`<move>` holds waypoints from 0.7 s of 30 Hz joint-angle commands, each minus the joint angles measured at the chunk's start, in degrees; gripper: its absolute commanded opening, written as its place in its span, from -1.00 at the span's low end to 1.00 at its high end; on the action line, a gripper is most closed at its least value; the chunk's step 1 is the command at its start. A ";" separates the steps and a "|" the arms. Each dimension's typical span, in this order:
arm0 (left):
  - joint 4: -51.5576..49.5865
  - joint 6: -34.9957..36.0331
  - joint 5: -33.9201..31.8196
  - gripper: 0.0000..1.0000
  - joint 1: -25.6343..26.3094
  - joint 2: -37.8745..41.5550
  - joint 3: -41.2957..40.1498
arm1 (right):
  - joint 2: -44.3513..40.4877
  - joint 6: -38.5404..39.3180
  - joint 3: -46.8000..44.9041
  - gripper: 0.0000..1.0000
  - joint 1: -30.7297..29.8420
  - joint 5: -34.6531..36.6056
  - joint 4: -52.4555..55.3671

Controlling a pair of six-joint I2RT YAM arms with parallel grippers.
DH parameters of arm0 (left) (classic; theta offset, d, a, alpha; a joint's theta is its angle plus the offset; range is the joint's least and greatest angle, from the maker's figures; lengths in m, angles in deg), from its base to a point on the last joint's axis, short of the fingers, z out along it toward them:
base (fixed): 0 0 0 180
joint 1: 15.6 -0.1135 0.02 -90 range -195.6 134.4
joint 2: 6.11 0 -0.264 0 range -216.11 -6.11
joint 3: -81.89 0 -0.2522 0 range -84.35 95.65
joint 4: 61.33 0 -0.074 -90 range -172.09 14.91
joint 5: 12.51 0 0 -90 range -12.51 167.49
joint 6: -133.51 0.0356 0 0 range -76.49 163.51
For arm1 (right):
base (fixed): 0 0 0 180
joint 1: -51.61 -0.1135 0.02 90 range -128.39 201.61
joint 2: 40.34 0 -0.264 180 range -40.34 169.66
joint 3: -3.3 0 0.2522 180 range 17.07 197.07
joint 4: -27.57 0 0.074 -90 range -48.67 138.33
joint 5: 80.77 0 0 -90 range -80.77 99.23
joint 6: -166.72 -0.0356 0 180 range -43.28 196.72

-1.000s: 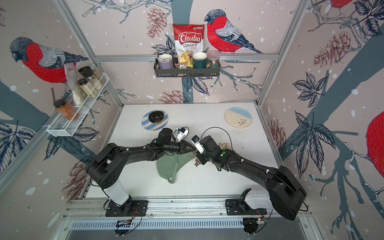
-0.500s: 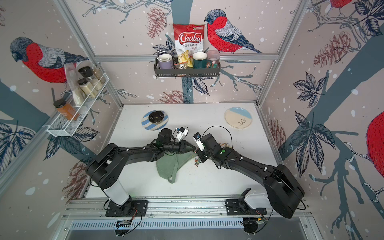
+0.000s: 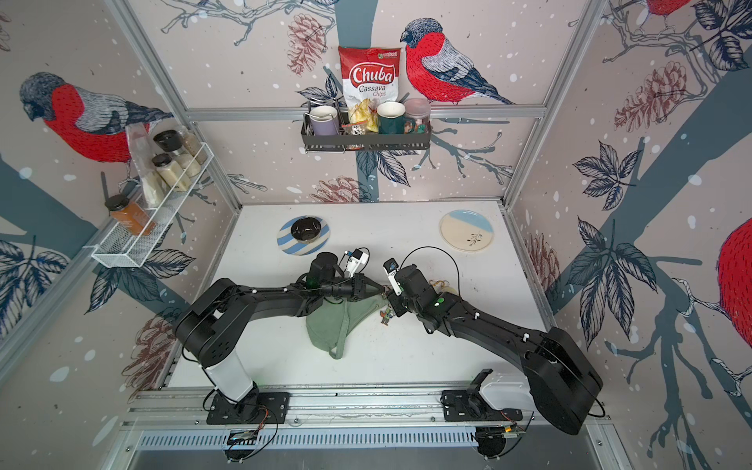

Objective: Remove the decoration from the bag
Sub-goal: Remove the decoration item from the bag.

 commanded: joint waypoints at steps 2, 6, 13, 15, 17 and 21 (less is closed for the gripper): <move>-0.12 -0.25 4.77 -1.00 0.26 -0.73 0.74 | -0.86 4.12 -1.15 -0.10 0.35 -2.50 -6.20; -1.79 0.40 7.19 -1.00 -0.19 -1.38 1.64 | -0.88 5.72 -1.61 -0.17 2.59 -4.92 -6.89; -2.93 0.80 9.90 -1.00 -0.50 -2.62 3.02 | -0.73 8.02 -1.54 -0.21 4.10 -11.26 -7.23; -3.10 0.69 10.74 -1.00 -0.69 -3.05 3.49 | -0.80 8.42 -1.62 -0.21 4.13 -12.60 -7.23; -3.20 0.54 11.61 -1.00 -0.96 -3.30 3.79 | -0.68 8.55 -1.68 -0.21 4.30 -13.34 -7.29; -3.25 0.48 13.09 -1.00 -1.16 -3.82 4.13 | -0.21 8.58 -1.66 -0.24 4.50 -14.58 -7.51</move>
